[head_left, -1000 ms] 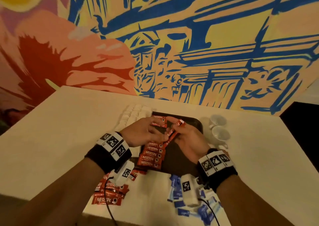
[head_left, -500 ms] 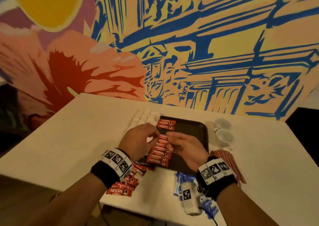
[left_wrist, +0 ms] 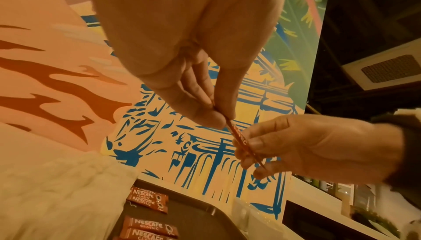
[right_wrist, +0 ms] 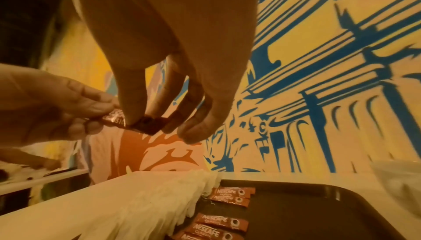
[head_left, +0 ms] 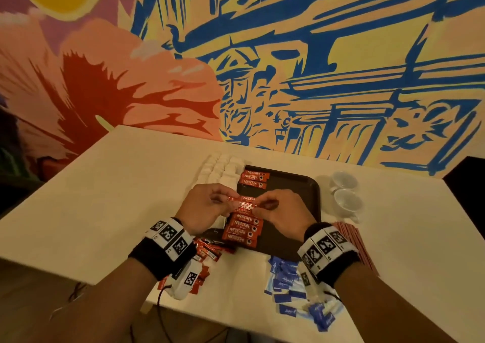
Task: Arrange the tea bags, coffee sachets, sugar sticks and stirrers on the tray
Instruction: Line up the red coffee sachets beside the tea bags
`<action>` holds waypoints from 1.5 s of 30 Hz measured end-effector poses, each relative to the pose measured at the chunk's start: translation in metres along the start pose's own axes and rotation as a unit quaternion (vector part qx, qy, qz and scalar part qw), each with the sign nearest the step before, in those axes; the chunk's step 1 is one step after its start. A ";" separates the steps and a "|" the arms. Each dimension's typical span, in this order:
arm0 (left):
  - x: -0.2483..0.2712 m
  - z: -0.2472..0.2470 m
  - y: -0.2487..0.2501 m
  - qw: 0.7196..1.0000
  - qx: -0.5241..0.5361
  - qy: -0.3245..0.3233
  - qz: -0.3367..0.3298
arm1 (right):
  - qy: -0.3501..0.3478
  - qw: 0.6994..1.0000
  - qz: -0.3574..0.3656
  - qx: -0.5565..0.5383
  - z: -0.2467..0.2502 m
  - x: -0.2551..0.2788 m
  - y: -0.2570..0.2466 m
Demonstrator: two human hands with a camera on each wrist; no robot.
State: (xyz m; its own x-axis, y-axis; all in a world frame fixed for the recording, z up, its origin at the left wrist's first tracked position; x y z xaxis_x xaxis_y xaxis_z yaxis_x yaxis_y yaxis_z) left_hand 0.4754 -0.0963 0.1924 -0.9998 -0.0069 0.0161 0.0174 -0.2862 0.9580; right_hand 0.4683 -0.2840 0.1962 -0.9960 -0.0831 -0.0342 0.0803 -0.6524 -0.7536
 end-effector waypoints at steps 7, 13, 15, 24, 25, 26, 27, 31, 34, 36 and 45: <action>-0.005 0.005 -0.015 0.999 0.014 0.020 0.025 | -0.046 0.968 0.116 0.216 -0.018 -0.009 -0.037; -0.001 0.022 -0.029 0.997 -0.071 -0.005 -0.004 | -0.065 0.979 0.052 0.188 -0.028 -0.038 0.000; 0.005 0.034 -0.040 0.989 -0.149 -0.023 -0.010 | -0.059 0.975 0.014 0.213 -0.028 -0.056 0.023; 0.053 0.065 -0.141 0.892 -0.405 -0.199 0.001 | -0.082 0.939 -0.047 0.331 -0.049 -0.116 0.080; 0.057 0.065 -0.148 0.893 -0.401 -0.203 0.006 | -0.086 0.937 -0.053 0.335 -0.053 -0.119 0.086; 0.060 0.065 -0.152 0.895 -0.396 -0.204 0.005 | -0.090 0.935 -0.061 0.337 -0.056 -0.122 0.091; 0.062 0.064 -0.155 0.898 -0.392 -0.202 -0.004 | -0.091 0.934 -0.068 0.338 -0.059 -0.124 0.096; 0.065 0.059 -0.163 0.904 -0.385 -0.184 -0.012 | -0.086 0.930 -0.088 0.346 -0.070 -0.133 0.109; 0.067 0.055 -0.170 0.898 -0.400 -0.181 -0.012 | -0.080 0.929 -0.088 0.349 -0.075 -0.143 0.114; 0.067 0.054 -0.173 0.900 -0.395 -0.183 -0.010 | -0.081 0.932 -0.081 0.343 -0.078 -0.148 0.115; 0.065 0.055 -0.180 0.894 -0.404 -0.191 -0.009 | -0.121 0.944 -0.092 0.291 -0.087 -0.153 0.125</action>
State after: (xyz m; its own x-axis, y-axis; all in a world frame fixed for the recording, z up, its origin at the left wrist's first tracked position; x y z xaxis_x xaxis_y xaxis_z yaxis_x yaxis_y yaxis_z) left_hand 0.4069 0.0079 0.0370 -0.9248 0.2894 0.2471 -0.1585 -0.8834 0.4411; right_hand 0.6274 -0.2874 0.0505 -0.9623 -0.0511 0.2671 -0.0153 -0.9704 -0.2408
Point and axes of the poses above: each hand's wrist, its own x-axis away from the middle knuckle, its own z-axis out of the back of the hand, y = z × x, the point moved 10 cm from there along -x, towards the middle knuckle, and after that the axes turned 8 degrees about y, right-handed, at the moved point
